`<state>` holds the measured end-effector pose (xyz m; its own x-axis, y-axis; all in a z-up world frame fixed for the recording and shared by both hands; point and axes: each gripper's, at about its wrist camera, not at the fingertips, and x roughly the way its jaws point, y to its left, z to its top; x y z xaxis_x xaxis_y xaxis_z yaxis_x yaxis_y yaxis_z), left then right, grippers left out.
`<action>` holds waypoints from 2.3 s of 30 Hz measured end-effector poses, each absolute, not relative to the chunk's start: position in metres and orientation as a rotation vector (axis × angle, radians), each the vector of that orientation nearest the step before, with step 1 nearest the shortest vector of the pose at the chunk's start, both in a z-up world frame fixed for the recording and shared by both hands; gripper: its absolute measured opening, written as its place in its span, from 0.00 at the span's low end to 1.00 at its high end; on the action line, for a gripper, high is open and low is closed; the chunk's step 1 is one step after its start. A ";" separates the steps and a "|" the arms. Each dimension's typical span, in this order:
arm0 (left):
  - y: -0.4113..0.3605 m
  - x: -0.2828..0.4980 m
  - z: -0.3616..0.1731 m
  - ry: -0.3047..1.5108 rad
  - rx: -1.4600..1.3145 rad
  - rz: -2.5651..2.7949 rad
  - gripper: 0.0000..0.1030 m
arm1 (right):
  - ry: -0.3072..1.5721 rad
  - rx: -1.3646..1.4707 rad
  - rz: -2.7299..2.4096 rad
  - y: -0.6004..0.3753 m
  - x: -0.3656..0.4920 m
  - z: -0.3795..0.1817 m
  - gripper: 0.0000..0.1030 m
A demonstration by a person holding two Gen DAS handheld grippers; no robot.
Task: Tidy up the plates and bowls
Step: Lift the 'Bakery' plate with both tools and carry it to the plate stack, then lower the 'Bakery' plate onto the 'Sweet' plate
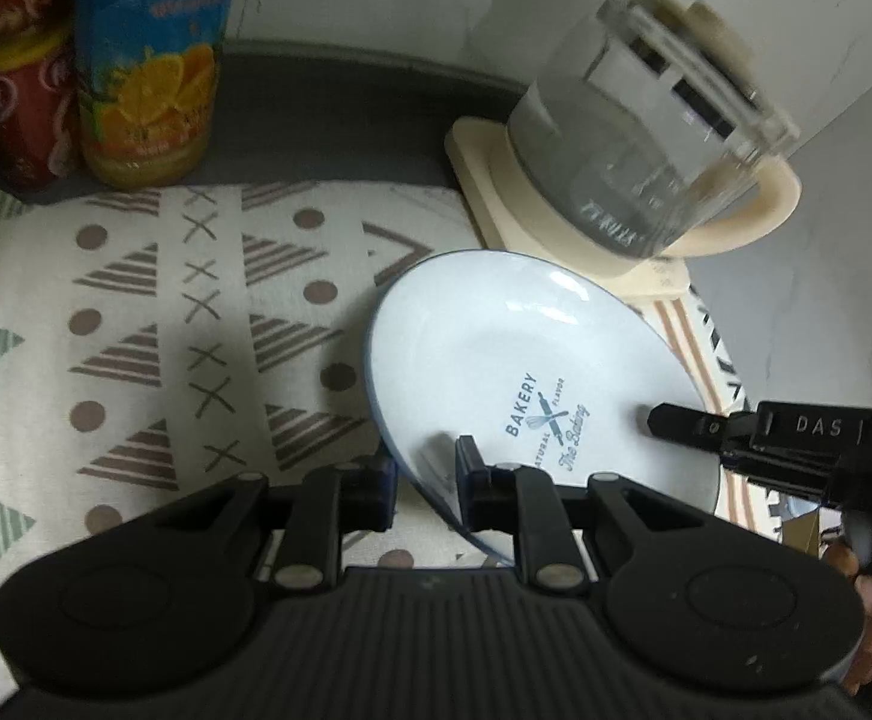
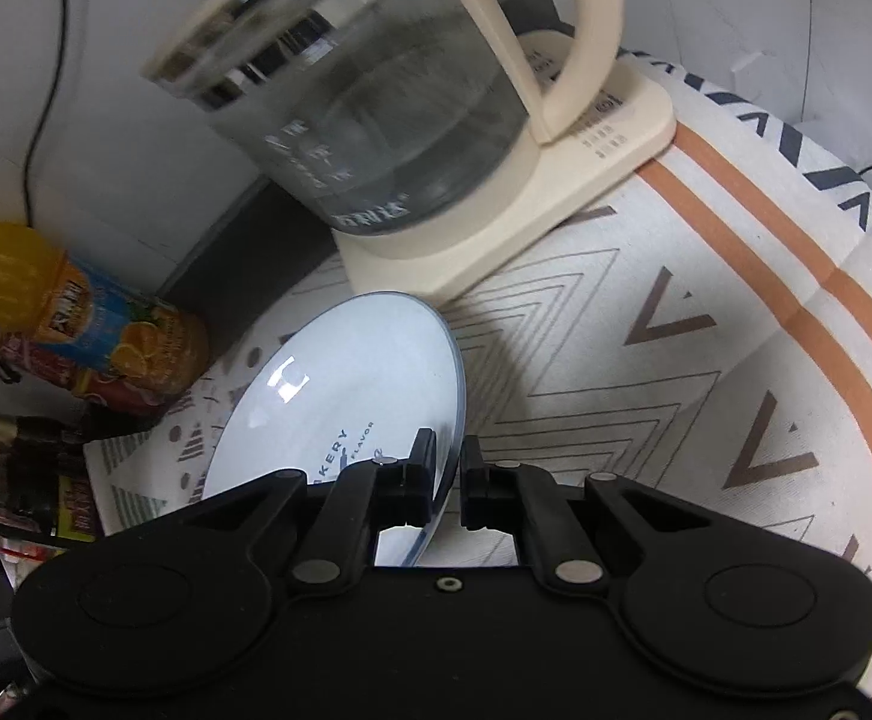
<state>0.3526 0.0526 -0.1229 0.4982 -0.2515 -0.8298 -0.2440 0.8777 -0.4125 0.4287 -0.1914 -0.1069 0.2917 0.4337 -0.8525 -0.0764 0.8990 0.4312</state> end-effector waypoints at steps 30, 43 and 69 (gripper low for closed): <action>0.084 0.232 -0.060 0.898 -0.619 0.227 0.17 | 1.149 0.239 0.633 -0.144 0.361 -0.059 0.09; 0.099 0.172 -0.050 0.869 -0.636 0.344 0.17 | 1.163 0.181 0.751 -0.116 0.323 -0.056 0.10; 0.103 0.109 -0.075 0.969 -0.641 0.450 0.17 | 1.224 0.065 0.827 -0.096 0.258 -0.076 0.12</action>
